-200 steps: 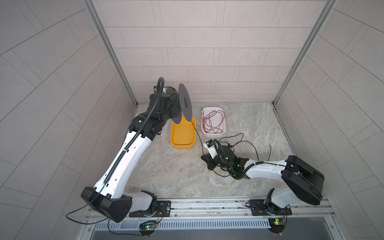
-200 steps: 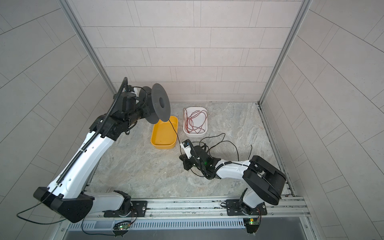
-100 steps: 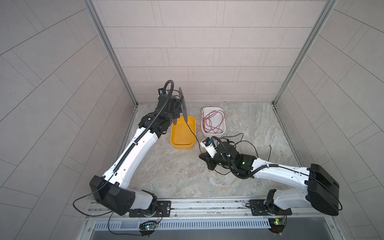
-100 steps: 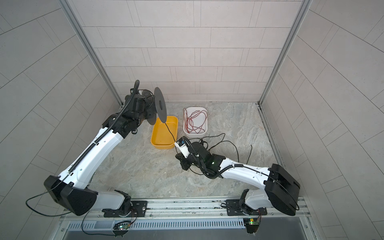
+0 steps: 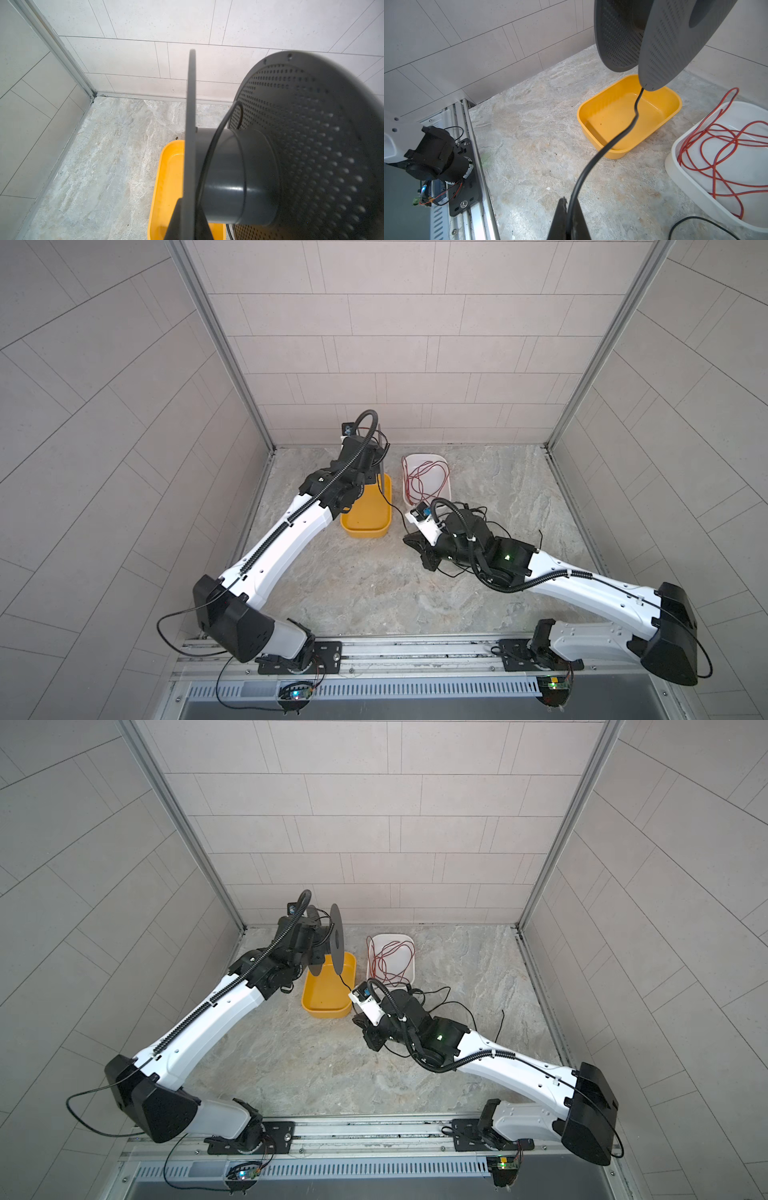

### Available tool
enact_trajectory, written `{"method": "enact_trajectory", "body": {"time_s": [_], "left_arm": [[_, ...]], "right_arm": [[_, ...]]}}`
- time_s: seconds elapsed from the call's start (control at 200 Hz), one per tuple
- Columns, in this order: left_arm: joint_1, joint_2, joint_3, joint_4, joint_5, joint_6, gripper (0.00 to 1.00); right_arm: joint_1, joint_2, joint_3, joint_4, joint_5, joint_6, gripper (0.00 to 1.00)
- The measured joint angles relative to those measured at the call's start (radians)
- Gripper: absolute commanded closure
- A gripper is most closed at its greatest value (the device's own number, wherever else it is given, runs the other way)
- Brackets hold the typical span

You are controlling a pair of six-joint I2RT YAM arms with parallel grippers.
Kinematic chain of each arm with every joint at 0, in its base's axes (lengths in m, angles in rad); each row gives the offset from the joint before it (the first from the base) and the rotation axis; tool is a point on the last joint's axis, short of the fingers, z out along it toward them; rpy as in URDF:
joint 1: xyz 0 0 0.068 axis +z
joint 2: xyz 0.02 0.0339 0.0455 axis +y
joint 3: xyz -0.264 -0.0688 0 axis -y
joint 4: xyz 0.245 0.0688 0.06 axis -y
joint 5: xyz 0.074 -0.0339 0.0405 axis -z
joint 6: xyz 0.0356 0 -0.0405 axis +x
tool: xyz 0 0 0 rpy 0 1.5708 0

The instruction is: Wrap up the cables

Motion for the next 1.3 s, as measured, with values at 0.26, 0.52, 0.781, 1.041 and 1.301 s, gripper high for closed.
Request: {"method": "enact_trajectory", "body": {"time_s": [0.26,0.52,0.781,1.041,1.301], "left_arm": [[-0.003,0.029,-0.004,-0.001,-0.003,0.014,1.0],[-0.005,0.029,-0.005,-0.002,0.047,0.032,1.0],[-0.038,0.024,-0.057,-0.005,0.055,0.055,1.0],[-0.093,0.003,-0.1,-0.01,0.061,0.073,1.0],[-0.117,-0.045,-0.129,-0.015,0.092,0.085,1.0]], "right_arm": [[0.0,-0.076,0.063,-0.057,-0.017,-0.005,1.0],[0.0,-0.081,0.162,-0.109,-0.008,-0.054,1.0],[-0.006,-0.076,0.227,-0.138,0.012,-0.109,1.0],[-0.035,-0.059,0.25,-0.144,0.029,-0.146,1.0],[-0.124,-0.052,0.265,-0.142,0.006,-0.161,1.0]]}}
